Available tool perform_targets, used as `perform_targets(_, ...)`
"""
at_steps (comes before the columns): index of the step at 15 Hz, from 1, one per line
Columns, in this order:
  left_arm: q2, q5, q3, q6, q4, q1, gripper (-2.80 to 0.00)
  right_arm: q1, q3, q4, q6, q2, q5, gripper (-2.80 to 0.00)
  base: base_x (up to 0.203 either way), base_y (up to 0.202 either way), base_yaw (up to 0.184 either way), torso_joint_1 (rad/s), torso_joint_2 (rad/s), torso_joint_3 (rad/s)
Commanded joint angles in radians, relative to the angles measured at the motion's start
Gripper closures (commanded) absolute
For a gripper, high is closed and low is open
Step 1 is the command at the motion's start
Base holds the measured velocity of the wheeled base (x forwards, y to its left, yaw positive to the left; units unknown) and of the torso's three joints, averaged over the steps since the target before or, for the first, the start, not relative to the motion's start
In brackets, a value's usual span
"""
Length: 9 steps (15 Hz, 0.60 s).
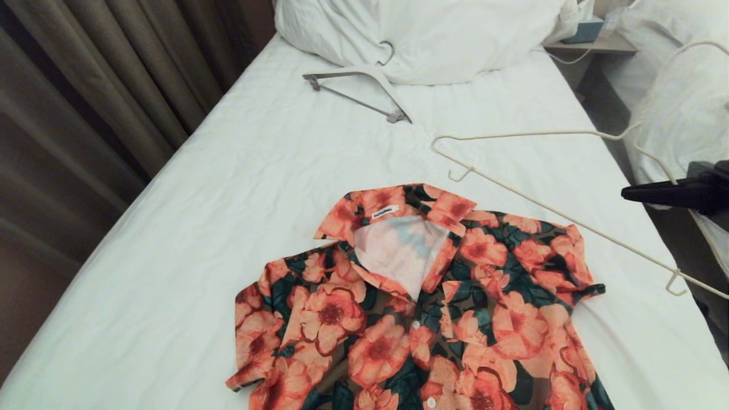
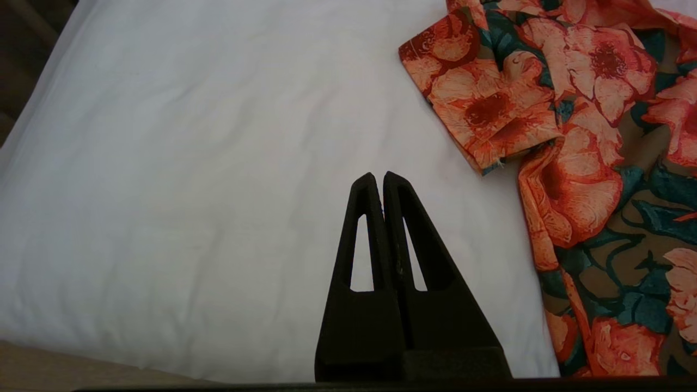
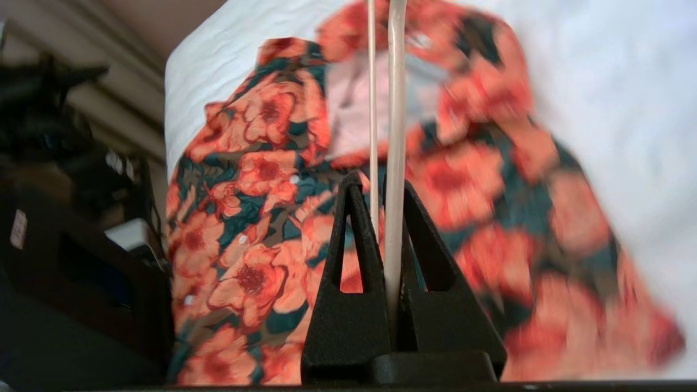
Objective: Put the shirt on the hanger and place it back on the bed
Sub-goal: Lift the shirt and hanger
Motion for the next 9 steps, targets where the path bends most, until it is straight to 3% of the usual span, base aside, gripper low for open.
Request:
perform_targets(1,0.001,0.001,0.000,0.003,0.001,0.000,0.00,0.046,-0.007,0.003,-0.029,-0.038,0.008,0.00,0.000,0.000,0.000,0.000,0.00,0.000)
perform_targets(3,0.001,-0.003,-0.002,0.005,0.007,0.000,0.00,0.109,-0.008,-0.004,-0.049,-0.064,0.000,0.00,0.000,0.000,0.000,0.000,0.00,0.000)
perform_targets(6,0.002,-0.011,-0.006,0.023,0.013,-0.004,0.00,0.210,-0.004,-0.011,-0.083,-0.079,-0.077,0.00,0.000,0.000,0.000,0.000,0.00,0.000)
perform_targets(9,0.139,-0.068,-0.075,0.027,0.007,-0.004,0.00,0.237,-0.009,-0.033,-0.090,-0.090,-0.120,0.00,0.000,0.000,0.000,0.000,0.00,0.000)
